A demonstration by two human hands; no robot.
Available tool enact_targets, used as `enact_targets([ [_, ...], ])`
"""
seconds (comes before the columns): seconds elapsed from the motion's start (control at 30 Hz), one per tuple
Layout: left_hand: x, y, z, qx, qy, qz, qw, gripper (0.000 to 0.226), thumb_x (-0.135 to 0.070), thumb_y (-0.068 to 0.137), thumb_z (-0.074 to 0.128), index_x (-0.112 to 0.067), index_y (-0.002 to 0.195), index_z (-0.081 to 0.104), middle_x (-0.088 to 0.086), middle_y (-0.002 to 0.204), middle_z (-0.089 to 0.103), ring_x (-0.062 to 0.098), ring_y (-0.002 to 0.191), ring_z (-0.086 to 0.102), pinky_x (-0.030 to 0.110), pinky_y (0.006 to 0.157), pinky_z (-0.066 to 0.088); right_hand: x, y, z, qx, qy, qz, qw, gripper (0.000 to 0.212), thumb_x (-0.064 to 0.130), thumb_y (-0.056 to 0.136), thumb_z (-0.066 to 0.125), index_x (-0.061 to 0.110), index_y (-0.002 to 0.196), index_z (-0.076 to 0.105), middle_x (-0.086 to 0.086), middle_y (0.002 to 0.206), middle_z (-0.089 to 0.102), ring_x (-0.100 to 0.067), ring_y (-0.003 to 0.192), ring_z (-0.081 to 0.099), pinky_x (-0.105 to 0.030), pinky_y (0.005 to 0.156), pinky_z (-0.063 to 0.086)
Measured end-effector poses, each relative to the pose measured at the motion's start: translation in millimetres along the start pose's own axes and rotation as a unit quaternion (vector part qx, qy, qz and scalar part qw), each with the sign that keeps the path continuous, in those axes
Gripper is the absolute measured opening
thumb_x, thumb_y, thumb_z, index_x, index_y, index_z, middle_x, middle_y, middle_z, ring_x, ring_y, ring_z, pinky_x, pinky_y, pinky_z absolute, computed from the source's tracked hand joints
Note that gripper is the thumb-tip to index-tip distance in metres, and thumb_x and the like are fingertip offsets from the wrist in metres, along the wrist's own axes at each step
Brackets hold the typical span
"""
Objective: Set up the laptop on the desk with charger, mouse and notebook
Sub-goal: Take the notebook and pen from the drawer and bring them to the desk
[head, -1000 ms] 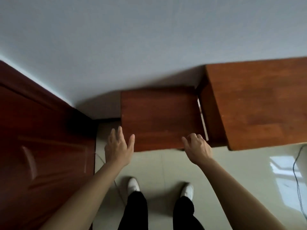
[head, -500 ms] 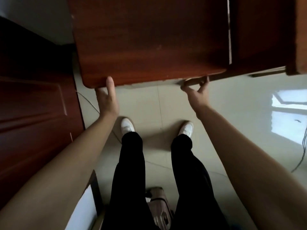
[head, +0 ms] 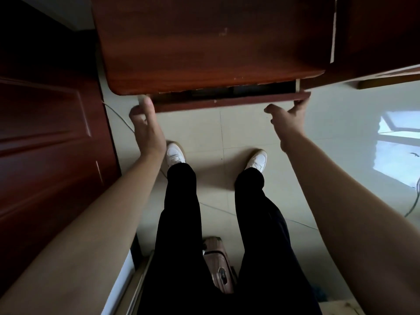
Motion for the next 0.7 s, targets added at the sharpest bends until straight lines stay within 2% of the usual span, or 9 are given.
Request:
enact_targets([
  [0.07,20.0,-10.3,-2.2,-0.002,-0.023,-0.035,0.999,0.059,-0.072,0.088,0.039,-0.023,0.12,0.047,-0.007,0.117,0.057,0.011,0.109,0.057,0.049,0.102,0.048,-17.9,-11.7,-4.5,0.001,-0.007,0.022,1.0,0.078,0.016,0.071,0.071,0.025,0.138,0.034,-0.003,0.132,0.052,-0.028,0.12,0.055,-0.054,0.1,0.05],
  [0.17,37.8,-17.1,-2.4,0.014,-0.052,-0.09,0.994,0.064,-0.063,0.085,0.06,-0.021,0.13,0.042,-0.02,0.109,0.056,-0.011,0.096,0.057,0.046,0.103,0.05,-41.2,-25.1,-7.1,0.015,-0.007,0.052,0.999,0.084,0.009,0.078,0.071,0.028,0.146,0.026,-0.004,0.137,0.053,-0.024,0.123,0.056,-0.053,0.105,0.047],
  [0.23,41.5,-15.0,-0.9,0.038,-0.067,-0.13,0.989,0.065,-0.048,0.083,0.072,-0.025,0.134,0.038,-0.017,0.111,0.061,-0.004,0.1,0.061,0.045,0.101,0.052,-48.9,-25.0,-6.3,0.032,0.017,0.067,0.997,0.091,0.002,0.081,0.071,0.028,0.151,0.018,-0.007,0.141,0.053,-0.022,0.123,0.058,-0.052,0.105,0.048],
  [0.33,40.1,-9.7,4.4,0.052,-0.129,-0.218,0.966,0.061,-0.032,0.085,0.071,-0.023,0.137,0.041,0.002,0.125,0.063,0.017,0.101,0.069,0.043,0.092,0.058,-50.8,-19.8,-4.6,0.059,0.03,0.096,0.993,0.097,-0.001,0.082,0.072,0.029,0.152,0.011,-0.013,0.132,0.057,-0.024,0.107,0.065,-0.047,0.092,0.058],
  [0.43,37.5,-8.2,12.2,0.03,-0.156,-0.247,0.956,0.053,-0.026,0.087,0.068,-0.017,0.134,0.045,0.006,0.121,0.065,0.019,0.095,0.072,0.041,0.085,0.061,-50.1,-19.7,-6.4,0.068,-0.019,0.098,0.993,0.077,0.003,0.08,0.074,0.015,0.142,0.03,-0.016,0.124,0.061,-0.023,0.103,0.064,-0.049,0.092,0.058],
  [0.5,39.4,-9.1,14.4,0.024,-0.146,-0.251,0.956,0.052,-0.027,0.087,0.069,-0.017,0.133,0.047,0.005,0.119,0.066,0.017,0.095,0.072,0.038,0.083,0.061,-50.0,-21.8,-8.2,0.06,-0.041,0.097,0.993,0.06,0.002,0.08,0.07,0.004,0.132,0.04,-0.013,0.118,0.061,-0.024,0.107,0.063,-0.05,0.096,0.055],
  [0.53,40.6,-9.5,13.2,0.024,-0.148,-0.252,0.956,0.052,-0.027,0.086,0.071,-0.016,0.132,0.048,0.004,0.119,0.067,0.016,0.095,0.072,0.037,0.083,0.061,-49.9,-23.4,-8.7,0.056,-0.032,0.098,0.993,0.055,0.0,0.08,0.066,0.001,0.13,0.041,-0.012,0.111,0.058,-0.024,0.102,0.062,-0.05,0.096,0.055],
  [0.6,41.0,-9.4,9.8,0.004,-0.155,-0.24,0.958,0.054,-0.026,0.083,0.078,-0.014,0.129,0.054,0.005,0.117,0.068,0.017,0.094,0.072,0.035,0.082,0.062,-48.8,-27.2,-8.9,0.047,0.009,0.098,0.994,0.047,-0.001,0.08,0.057,0.001,0.125,0.042,-0.011,0.101,0.055,-0.021,0.09,0.059,-0.051,0.091,0.056],
  [0.7,36.9,-9.5,7.8,-0.07,-0.157,-0.202,0.964,0.057,-0.02,0.073,0.088,-0.007,0.121,0.06,0.009,0.115,0.068,0.019,0.093,0.07,0.031,0.076,0.063,-44.4,-33.1,-7.5,0.042,0.09,0.097,0.99,0.035,0.006,0.085,0.057,0.011,0.113,0.038,-0.007,0.098,0.058,-0.022,0.092,0.066,-0.042,0.085,0.058],
])
Point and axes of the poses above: each hand's wrist, its own y-axis towards the middle knuckle, its own z-axis out of the palm, x = y × z, the point moved 1 cm from there along y, towards the middle knuckle
